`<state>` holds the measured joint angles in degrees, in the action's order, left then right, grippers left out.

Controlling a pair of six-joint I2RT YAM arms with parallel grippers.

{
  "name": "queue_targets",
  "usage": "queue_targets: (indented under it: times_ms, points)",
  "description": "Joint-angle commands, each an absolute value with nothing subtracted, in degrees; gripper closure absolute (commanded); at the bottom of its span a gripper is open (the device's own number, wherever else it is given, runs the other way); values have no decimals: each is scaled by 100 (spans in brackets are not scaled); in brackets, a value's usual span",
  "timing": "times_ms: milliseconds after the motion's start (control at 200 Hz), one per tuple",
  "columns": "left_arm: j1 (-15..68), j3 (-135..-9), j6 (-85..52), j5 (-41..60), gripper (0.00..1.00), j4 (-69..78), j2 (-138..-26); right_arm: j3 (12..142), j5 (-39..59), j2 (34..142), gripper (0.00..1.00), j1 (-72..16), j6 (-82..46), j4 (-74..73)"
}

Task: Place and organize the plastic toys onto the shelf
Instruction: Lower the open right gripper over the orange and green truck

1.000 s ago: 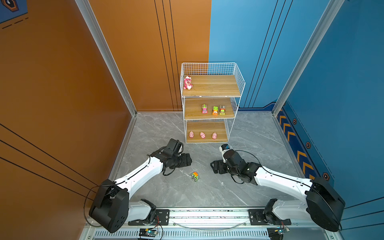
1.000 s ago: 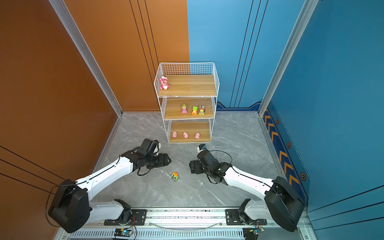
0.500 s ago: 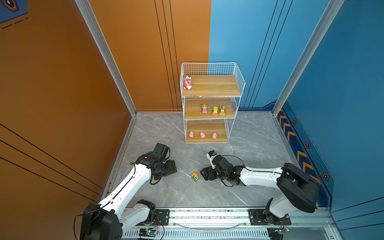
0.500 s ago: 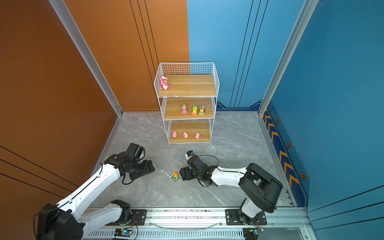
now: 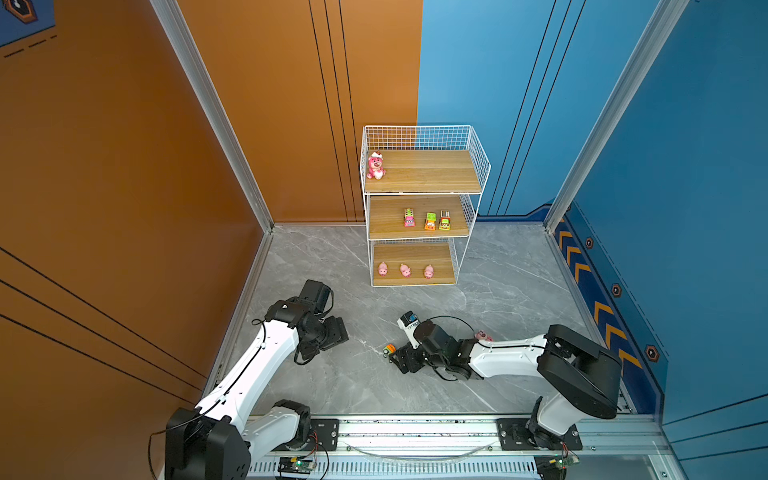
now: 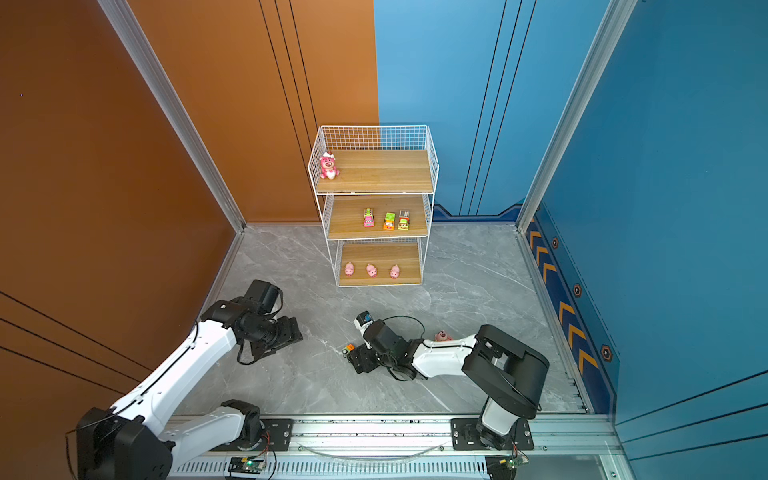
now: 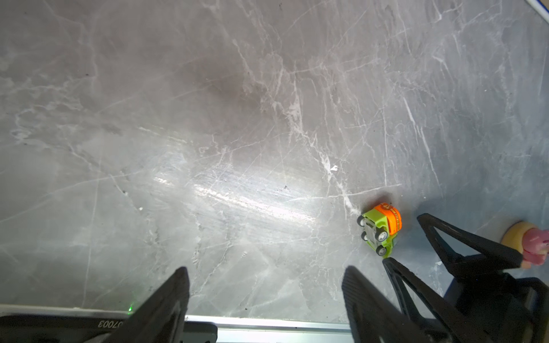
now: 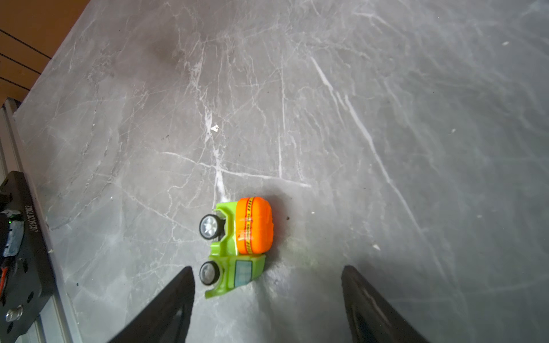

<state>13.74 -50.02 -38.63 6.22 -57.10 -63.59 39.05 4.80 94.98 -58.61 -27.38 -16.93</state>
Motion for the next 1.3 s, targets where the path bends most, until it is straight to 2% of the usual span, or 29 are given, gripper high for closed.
queue_targets:
  times_ms: [0, 215, 290, 380, 521, 701, 926, 1161, 1296]
  points:
    - [1286, -5178, -3836, 599, 18, -6073, -6217, 4117, 517, 9680, 25, -5941, -2591, -1834]
    - [1268, -5288, -3859, 602, 18, -6069, -6192, 4321, 42, 10012, 34, -6181, -2430, -1799]
    - [1272, -5342, -3816, 582, 18, -6071, -6222, 4430, -109, 10139, 42, -6238, -2387, -1703]
    - [1261, -5414, -3758, 556, 17, -6072, -6240, 4596, -428, 10221, 56, -6333, -2295, -1457]
    - [1184, -5486, -3625, 548, 17, -6072, -6231, 4851, -1057, 10189, 63, -6481, -2091, -959]
    - [1086, -5537, -3469, 493, 17, -6052, -6323, 5122, -2081, 10115, 66, -6552, -1712, -53]
    - [895, -5483, -3276, 668, 17, -5768, -6448, 5556, -3939, 10345, 66, -6763, -852, 804]
    - [728, -5511, -3086, 865, 17, -5493, -6711, 6277, -5491, 11438, 66, -7128, -166, 1005]
    - [621, -5573, -2962, 933, 17, -5450, -6799, 6706, -5651, 11973, 64, -7298, -235, 1202]
